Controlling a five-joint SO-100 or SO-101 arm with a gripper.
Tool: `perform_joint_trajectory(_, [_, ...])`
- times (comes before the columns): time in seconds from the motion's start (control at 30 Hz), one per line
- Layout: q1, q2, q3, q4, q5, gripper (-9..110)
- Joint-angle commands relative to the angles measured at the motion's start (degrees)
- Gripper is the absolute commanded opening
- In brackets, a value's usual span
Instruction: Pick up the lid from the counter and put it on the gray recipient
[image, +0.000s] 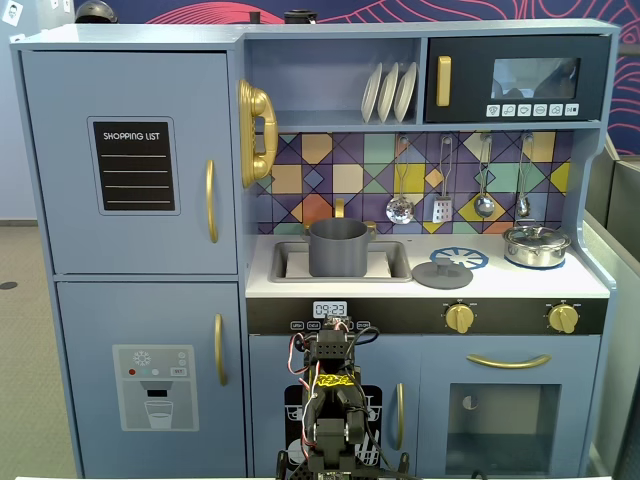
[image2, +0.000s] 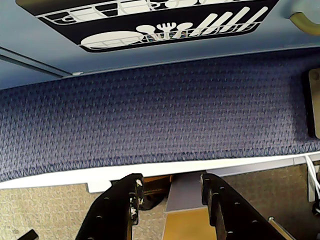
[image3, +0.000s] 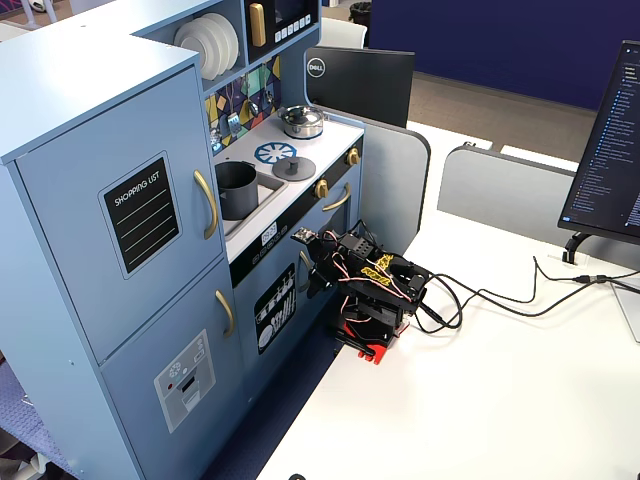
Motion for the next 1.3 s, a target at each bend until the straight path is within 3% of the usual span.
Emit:
perform_joint_trajectory(0.0, [4.22, -0.79, -0.09, 9.67, 2.64, 0])
perform_joint_trajectory(0.47, [5.01, -0.79, -1.23, 8.09, 2.99, 0])
perform_joint_trajectory(0.67, [7.56, -9.84, -18.98, 0.97, 5.01, 0])
perform_joint_trajectory(0.8, [15.21, -14.41, -31.03, -6.33, 10.81, 0])
perform_joint_trajectory(0.93, [23.64, -15.03, -35.68, -20.83, 2.81, 0])
perform_joint_trajectory(1.07, [28.74, -16.52, -31.64, -50.54, 3.43, 1])
perform_joint_trajectory(1.17, [31.55, -19.69, -26.89, -68.99, 3.87, 16])
perform_joint_trajectory(1.27, [33.49, -22.94, -24.52, -78.05, 1.76, 21])
